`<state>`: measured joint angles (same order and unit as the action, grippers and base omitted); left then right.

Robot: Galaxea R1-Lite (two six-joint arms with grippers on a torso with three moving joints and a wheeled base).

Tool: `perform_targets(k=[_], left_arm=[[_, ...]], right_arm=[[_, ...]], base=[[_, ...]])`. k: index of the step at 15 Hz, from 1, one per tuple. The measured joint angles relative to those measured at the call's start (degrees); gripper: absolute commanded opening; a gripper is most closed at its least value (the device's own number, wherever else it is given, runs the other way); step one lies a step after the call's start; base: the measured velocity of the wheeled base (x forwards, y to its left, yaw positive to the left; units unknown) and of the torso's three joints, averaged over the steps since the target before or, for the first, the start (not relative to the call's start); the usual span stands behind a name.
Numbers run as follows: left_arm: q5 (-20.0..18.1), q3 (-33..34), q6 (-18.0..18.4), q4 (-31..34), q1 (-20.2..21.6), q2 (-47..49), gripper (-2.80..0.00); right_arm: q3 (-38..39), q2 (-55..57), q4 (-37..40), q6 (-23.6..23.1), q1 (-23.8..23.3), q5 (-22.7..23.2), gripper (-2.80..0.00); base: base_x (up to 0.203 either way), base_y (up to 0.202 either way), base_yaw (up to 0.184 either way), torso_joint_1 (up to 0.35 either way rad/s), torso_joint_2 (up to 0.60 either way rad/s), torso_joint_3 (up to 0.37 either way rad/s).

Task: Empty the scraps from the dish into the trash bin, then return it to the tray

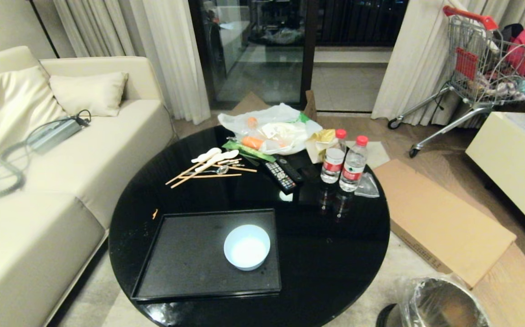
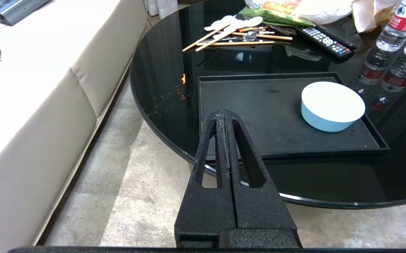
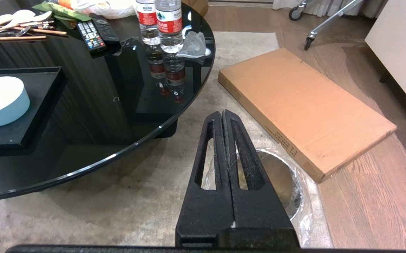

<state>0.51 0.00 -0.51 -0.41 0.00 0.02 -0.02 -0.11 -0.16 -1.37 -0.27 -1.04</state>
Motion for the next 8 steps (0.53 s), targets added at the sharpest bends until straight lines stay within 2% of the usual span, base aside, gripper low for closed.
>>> perform_targets(k=[8], left_arm=[[0.0,0.0,0.0,0.0,0.0,0.0,-2.8]], right_arm=[[0.0,0.0,0.0,0.0,0.0,0.0,-2.8]], base=[[0.0,0.0,0.0,0.0,0.0,0.0]])
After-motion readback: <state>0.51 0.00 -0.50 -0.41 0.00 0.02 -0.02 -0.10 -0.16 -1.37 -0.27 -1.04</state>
